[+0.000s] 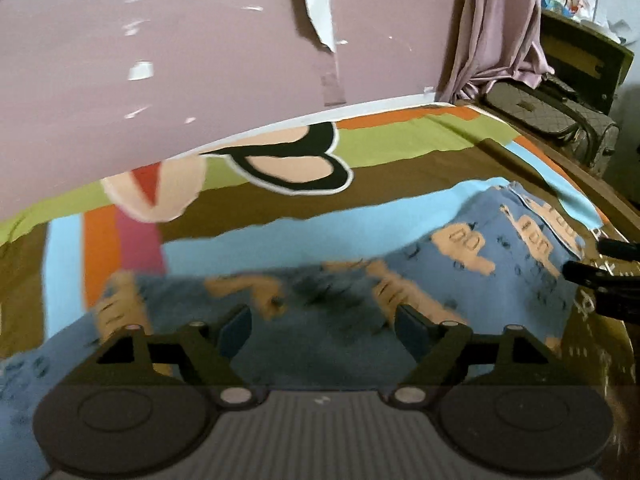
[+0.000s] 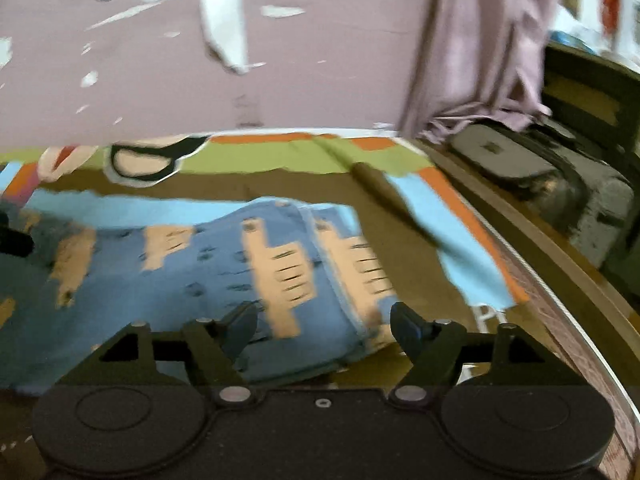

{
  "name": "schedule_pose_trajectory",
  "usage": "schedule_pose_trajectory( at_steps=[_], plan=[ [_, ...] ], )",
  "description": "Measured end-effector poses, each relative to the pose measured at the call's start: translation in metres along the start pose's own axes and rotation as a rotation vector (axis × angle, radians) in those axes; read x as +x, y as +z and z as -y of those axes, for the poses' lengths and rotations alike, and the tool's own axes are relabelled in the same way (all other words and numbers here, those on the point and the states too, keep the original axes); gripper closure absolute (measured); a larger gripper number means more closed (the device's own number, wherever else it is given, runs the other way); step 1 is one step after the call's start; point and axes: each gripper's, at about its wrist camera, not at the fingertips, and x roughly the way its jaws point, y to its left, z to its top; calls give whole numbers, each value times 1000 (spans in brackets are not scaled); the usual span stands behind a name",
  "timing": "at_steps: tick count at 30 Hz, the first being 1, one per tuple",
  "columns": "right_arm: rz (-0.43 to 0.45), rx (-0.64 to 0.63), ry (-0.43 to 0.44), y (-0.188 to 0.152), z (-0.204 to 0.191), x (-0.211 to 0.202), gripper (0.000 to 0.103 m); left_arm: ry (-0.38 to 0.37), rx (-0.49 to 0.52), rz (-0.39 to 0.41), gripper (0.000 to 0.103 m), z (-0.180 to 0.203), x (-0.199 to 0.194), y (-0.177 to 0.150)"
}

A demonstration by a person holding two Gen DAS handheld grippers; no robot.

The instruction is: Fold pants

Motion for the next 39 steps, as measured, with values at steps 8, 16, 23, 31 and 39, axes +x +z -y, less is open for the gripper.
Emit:
schedule_pose_trajectory(
  at_steps=[8, 16, 23, 31, 39],
  plan=[
    [-41, -16, 77, 0, -20, -7, 15, 99, -76, -120, 13, -46, -33, -50],
    [-147, -12, 10, -4, -20, 8, 6, 175, -63, -164, 6, -90, -60, -87],
    [-99, -47, 227, 8, -37, -15, 1, 150, 11, -205, 5, -113, -91, -63],
    [-71, -339, 620, 72, -123, 5, 1, 113, 41, -91, 0, -147, -70, -1],
    [-148, -384, 748, 120, -182, 71, 18, -80, -127, -80, 22, -179, -1, 31]
  ],
)
